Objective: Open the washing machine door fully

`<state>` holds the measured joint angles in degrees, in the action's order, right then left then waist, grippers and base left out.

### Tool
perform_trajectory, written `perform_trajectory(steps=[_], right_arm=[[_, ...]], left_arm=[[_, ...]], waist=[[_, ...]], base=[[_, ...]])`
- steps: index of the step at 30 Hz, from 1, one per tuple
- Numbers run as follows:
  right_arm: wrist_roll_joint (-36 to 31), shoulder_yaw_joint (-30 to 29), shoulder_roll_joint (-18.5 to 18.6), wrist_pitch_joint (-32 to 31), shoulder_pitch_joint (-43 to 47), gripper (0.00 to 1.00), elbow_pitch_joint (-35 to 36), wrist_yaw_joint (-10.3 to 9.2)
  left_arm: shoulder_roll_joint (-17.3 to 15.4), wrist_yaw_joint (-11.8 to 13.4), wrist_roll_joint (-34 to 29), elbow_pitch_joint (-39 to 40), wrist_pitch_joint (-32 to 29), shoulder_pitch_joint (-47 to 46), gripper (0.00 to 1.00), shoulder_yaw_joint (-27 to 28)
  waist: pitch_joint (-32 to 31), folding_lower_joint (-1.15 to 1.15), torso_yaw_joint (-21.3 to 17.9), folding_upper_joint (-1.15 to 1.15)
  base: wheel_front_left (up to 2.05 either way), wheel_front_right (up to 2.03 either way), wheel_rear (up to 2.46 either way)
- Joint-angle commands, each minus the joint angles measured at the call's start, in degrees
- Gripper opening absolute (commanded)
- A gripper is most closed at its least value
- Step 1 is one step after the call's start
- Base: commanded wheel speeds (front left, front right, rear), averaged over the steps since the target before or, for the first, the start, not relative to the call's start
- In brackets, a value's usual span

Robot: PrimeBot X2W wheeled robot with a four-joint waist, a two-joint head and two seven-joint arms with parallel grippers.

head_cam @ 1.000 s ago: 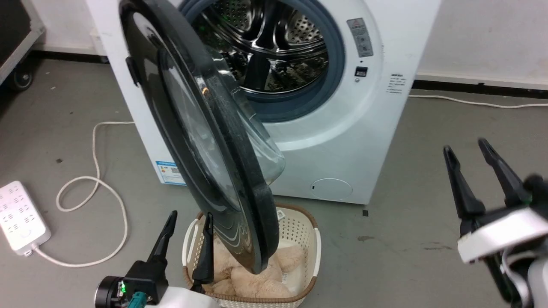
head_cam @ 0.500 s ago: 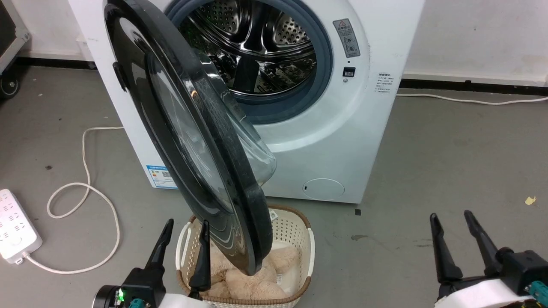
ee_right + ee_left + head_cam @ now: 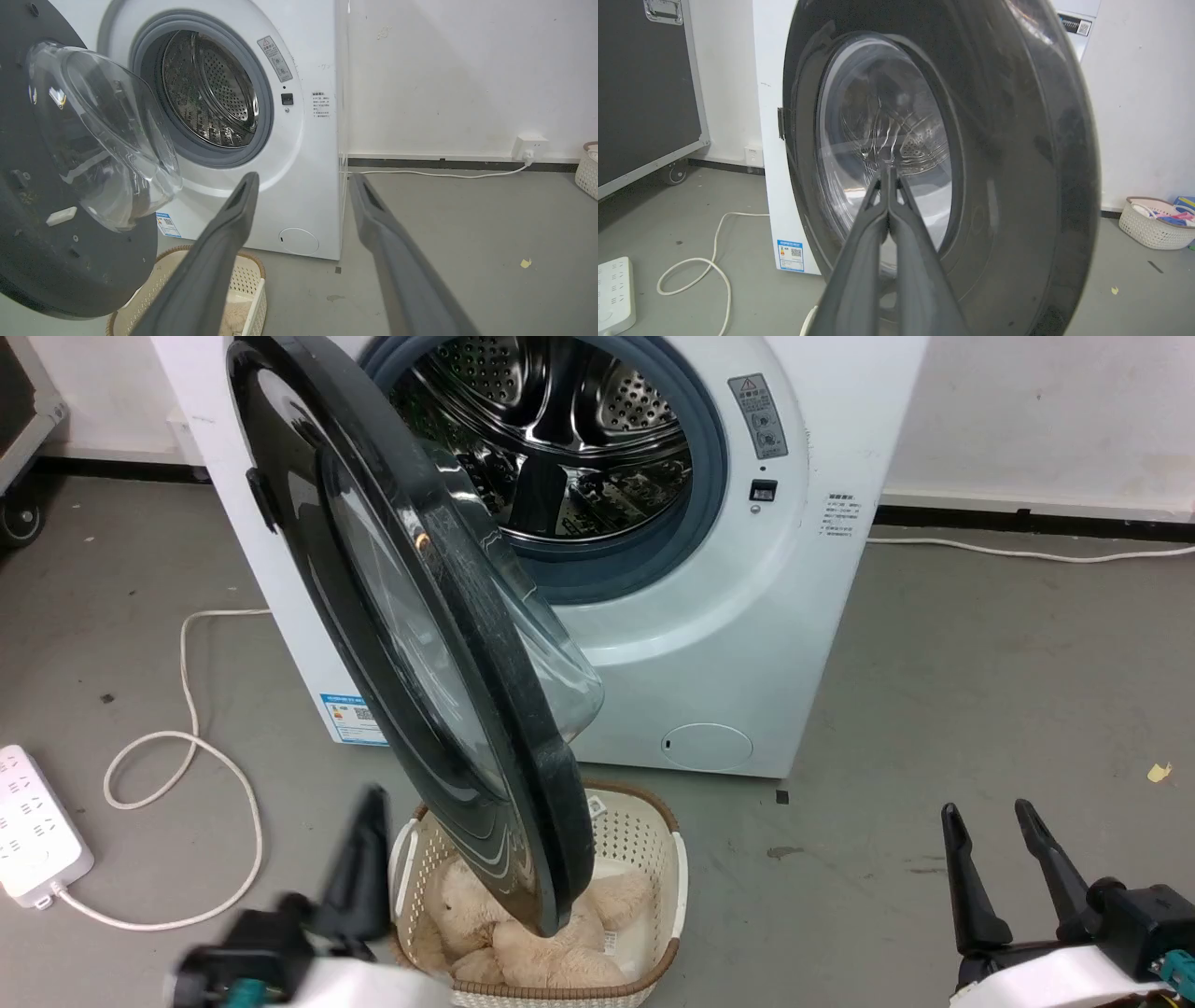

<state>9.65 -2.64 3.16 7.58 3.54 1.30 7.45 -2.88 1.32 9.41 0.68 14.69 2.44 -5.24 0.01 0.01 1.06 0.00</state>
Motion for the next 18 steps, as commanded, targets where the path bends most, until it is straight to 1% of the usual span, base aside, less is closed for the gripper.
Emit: perform_trajectory(steps=[1, 7, 10, 14, 18], right_arm=[[0.32, -0.17, -0.27, -0.09, -0.41, 1.00, -0.17, 0.03], [1.31, -0.17, -0.27, -0.44, -0.80, 1.00, -0.02, 0.03], [1.66, -0.25, -0.27, -0.72, -0.91, 1.00, 0.06, 0.03], [1.98, -0.17, -0.27, -0.86, -0.98, 1.00, 0.12, 0.03], [2.27, 0.30, -0.28, -0.90, -1.14, 1.00, -0.03, 0.03]], left_arm=[[-0.03, 0.10, 1.38, 1.95, 0.30, -0.98, 0.00, 1.12], [-0.01, 2.69, 2.53, 12.91, 0.30, -5.27, 0.00, 5.39], [-0.01, 3.08, 1.71, 19.16, 0.30, -8.20, 0.00, 6.06], [0.00, 3.08, 0.87, 24.77, 0.28, -12.29, 0.00, 3.96], [0.00, 3.12, 0.85, 26.49, -2.54, -15.18, 0.00, -1.79]], waist=[[0.02, -0.01, 0.08, 0.00], [-0.24, -0.01, -0.25, 0.00], [-0.43, -0.01, -0.41, 0.00], [-0.67, -0.01, -0.62, 0.00], [-0.72, -0.01, -1.07, 0.00]], base=[[0.00, 0.00, 0.00], [0.00, 0.00, 0.00], [0.00, 0.00, 0.00], [0.00, 0.00, 0.00], [0.00, 0.00, 0.00]])
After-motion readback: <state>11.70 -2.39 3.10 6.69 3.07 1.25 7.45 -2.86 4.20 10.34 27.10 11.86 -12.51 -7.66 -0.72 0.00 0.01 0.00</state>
